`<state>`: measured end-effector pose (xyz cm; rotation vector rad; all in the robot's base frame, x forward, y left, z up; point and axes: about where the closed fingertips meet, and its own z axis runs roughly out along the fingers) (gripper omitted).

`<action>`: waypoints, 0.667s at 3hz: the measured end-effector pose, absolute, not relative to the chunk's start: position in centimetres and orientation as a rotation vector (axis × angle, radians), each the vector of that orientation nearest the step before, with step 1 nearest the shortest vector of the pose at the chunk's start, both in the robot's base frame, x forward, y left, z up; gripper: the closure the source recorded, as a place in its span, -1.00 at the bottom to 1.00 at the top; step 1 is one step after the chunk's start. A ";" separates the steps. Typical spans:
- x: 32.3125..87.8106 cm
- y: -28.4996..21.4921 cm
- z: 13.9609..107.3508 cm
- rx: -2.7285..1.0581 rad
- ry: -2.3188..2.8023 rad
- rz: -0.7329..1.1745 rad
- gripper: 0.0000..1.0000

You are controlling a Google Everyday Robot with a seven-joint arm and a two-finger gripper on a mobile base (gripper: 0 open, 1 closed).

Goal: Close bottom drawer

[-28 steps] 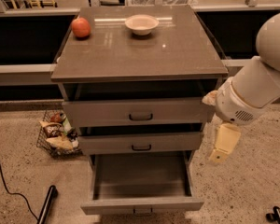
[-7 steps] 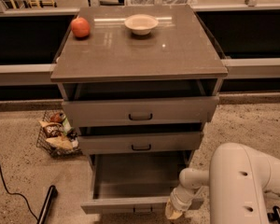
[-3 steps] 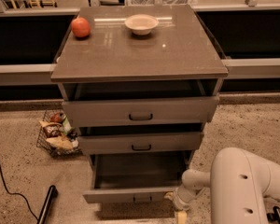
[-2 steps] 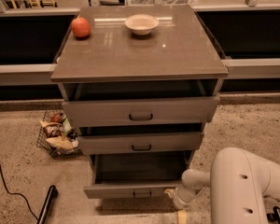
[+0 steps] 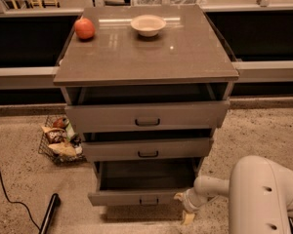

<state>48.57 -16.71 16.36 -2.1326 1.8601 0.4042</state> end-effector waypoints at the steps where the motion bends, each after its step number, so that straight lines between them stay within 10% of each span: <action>1: 50.9 -17.4 17.0 -2.084 1.834 0.322 0.00; 2: 53.4 -17.8 17.1 -2.033 1.795 0.261 0.47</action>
Offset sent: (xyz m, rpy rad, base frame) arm 0.0895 -0.0225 0.0140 0.0690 -0.2595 -0.0692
